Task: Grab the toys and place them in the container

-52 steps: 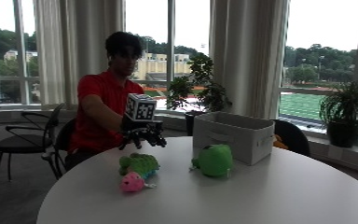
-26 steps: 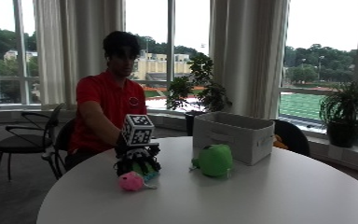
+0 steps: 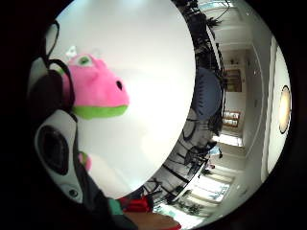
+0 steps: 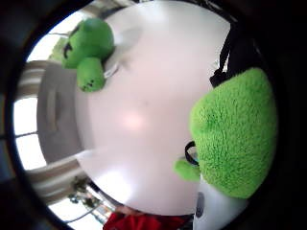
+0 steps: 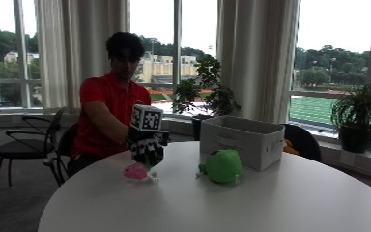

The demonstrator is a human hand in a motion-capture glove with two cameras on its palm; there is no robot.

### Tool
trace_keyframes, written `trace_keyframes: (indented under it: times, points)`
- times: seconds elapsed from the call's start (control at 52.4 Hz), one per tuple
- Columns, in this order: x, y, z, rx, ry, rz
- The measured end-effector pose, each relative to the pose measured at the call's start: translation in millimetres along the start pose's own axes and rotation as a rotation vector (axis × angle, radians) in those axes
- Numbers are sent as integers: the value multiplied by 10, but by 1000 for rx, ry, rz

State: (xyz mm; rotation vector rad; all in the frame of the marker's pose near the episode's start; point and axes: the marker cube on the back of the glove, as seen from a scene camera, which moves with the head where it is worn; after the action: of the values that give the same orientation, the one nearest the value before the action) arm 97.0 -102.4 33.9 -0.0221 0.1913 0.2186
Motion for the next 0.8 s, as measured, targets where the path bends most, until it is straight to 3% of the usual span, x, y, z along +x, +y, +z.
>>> trace_keyframes:
  times: [0.401, 0.516, 0.802]
  points:
    - [-590, -131, -1900, 164, -87, -43]
    - [-907, -270, -2149, 221, -119, -63]
    - [-2037, -33, -2616, 193, -165, -223]
